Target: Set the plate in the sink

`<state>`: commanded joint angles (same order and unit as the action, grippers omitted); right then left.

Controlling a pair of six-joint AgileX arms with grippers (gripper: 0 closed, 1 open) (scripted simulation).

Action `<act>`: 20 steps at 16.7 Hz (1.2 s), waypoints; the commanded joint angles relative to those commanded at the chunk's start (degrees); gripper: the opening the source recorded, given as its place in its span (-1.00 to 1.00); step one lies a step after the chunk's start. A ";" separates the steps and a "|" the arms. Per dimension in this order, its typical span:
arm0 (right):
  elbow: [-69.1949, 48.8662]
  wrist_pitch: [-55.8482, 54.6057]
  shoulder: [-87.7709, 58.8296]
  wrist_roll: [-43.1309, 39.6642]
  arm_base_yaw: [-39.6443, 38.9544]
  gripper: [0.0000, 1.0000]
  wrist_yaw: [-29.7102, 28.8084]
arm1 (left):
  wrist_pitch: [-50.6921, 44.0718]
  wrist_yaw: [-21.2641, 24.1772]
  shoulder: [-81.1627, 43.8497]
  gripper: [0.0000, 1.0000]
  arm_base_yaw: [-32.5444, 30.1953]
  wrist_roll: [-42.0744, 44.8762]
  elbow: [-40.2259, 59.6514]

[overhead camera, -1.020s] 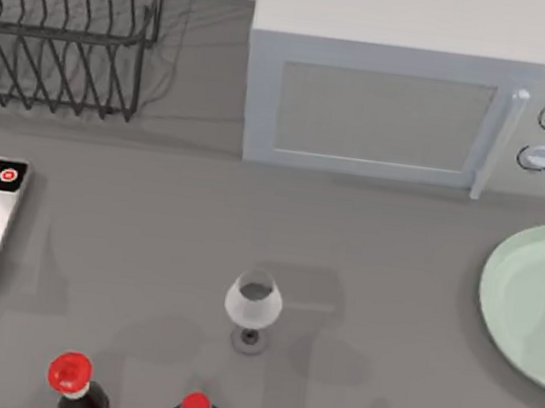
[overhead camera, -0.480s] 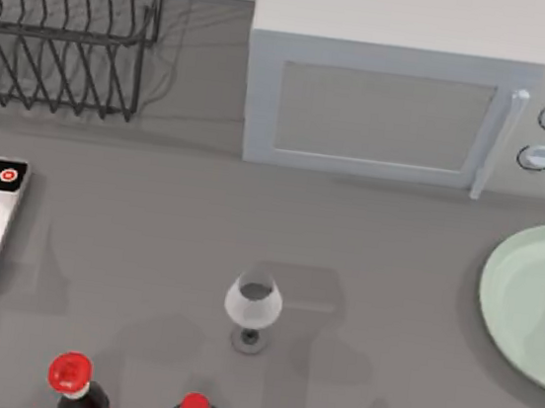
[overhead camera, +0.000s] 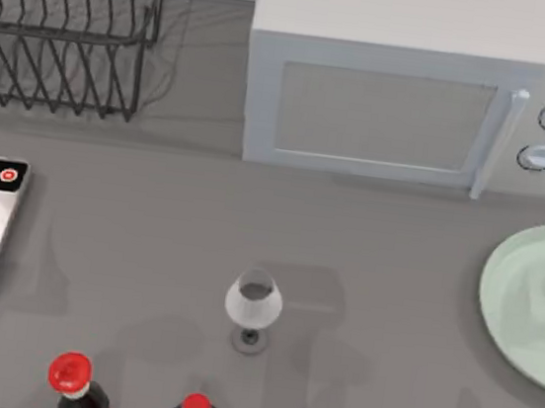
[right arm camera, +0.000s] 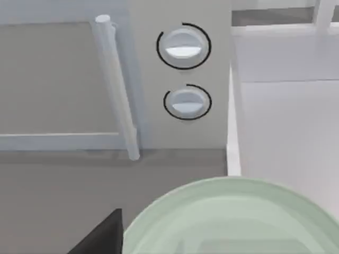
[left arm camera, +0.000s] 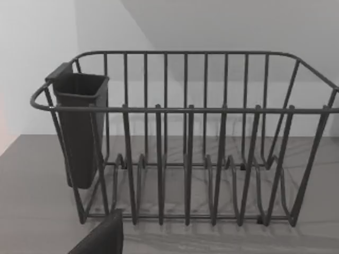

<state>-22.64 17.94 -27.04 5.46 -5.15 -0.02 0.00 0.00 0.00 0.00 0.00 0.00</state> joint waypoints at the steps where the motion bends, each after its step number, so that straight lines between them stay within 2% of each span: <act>1: -4.03 3.28 -5.59 0.97 -0.99 1.00 0.01 | 0.00 0.00 0.00 1.00 0.00 0.00 0.00; 8: -33.29 27.06 -47.69 7.99 -8.24 1.00 0.09 | 0.00 0.00 0.00 1.00 0.00 0.00 0.00; 12: -47.20 37.85 -67.12 11.27 -11.39 1.00 0.09 | 0.00 0.00 0.00 1.00 0.00 0.00 0.00; 16: -55.69 44.25 -77.95 13.32 -13.00 1.00 0.02 | 0.00 0.00 0.00 1.00 0.00 0.00 0.00; 20: -57.30 45.26 -79.70 13.69 -13.16 1.00 -0.01 | 0.00 0.00 0.00 1.00 0.00 0.00 0.00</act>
<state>-79.94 63.20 -106.73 19.15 -18.31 -0.04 0.00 0.00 0.00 0.00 0.00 0.00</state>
